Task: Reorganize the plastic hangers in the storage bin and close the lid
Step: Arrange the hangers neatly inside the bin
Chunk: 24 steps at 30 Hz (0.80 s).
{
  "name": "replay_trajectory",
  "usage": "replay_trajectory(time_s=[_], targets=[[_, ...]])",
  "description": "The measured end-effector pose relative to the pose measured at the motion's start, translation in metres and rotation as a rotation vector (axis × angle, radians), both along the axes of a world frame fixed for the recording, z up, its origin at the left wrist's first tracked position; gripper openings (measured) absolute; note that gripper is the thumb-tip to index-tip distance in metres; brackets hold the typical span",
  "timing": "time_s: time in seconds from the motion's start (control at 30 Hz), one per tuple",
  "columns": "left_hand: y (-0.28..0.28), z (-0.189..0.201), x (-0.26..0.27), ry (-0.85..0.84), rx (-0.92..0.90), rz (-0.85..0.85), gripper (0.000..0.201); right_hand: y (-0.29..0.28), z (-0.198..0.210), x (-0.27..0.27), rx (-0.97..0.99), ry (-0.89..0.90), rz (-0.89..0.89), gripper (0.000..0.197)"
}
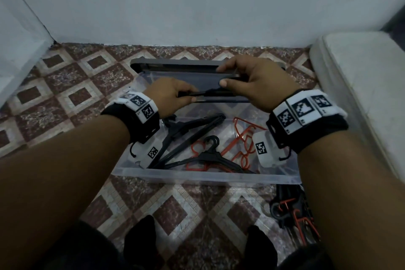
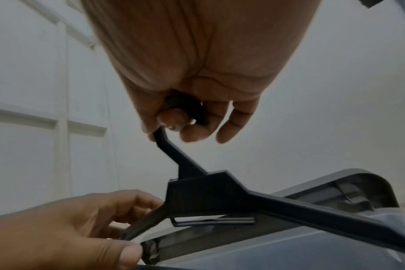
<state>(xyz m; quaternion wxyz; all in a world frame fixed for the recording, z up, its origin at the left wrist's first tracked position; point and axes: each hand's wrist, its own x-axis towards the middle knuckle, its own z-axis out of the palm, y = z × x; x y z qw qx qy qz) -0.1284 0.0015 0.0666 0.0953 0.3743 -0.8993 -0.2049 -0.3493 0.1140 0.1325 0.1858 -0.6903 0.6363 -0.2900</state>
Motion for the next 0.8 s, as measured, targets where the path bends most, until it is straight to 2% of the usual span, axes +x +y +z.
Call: replay_trajectory(time_s=[0.1, 0.13, 0.2, 0.23, 0.27, 0.3, 0.4, 0.47, 0.57, 0.7, 0.8], targets=[[-0.011, -0.012, -0.004, -0.13, -0.226, 0.167, 0.061, -0.003, -0.007, -0.004, -0.045, 0.028, -0.104, 0.013], [-0.015, -0.014, -0.004, -0.112, -0.292, 0.226, 0.061, -0.004, -0.009, -0.008, -0.059, 0.019, -0.155, 0.012], [-0.024, -0.019, -0.003, 0.001, -0.392, 0.319, 0.044, -0.007, -0.012, -0.018, -0.076, 0.011, -0.251, 0.011], [-0.03, -0.025, -0.003, 0.012, -0.386, 0.348, 0.034, -0.008, -0.014, -0.023, -0.079, 0.006, -0.291, 0.012], [-0.034, -0.032, -0.005, -0.037, -0.321, 0.337, 0.028, -0.009, -0.016, -0.027, -0.078, -0.003, -0.323, 0.012], [-0.037, -0.041, -0.011, -0.156, -0.212, 0.277, 0.025, -0.01, -0.018, -0.031, -0.073, -0.007, -0.343, 0.012], [-0.037, -0.083, -0.042, -0.603, 0.084, -0.032, 0.023, -0.011, -0.023, -0.038, -0.059, 0.032, -0.368, 0.012], [-0.03, -0.115, -0.071, -0.762, 0.179, -0.176, 0.025, -0.013, -0.024, -0.04, -0.066, 0.06, -0.384, 0.013], [-0.023, -0.169, -0.107, -0.788, 0.206, -0.226, 0.016, -0.018, -0.024, -0.041, -0.077, 0.036, -0.398, 0.015], [-0.018, -0.22, -0.126, -0.796, 0.254, -0.101, 0.044, -0.024, -0.029, -0.045, -0.096, -0.035, -0.44, 0.014], [-0.02, -0.235, -0.13, -0.807, 0.346, -0.078, 0.048, -0.023, -0.032, -0.047, -0.084, -0.04, -0.451, 0.01]])
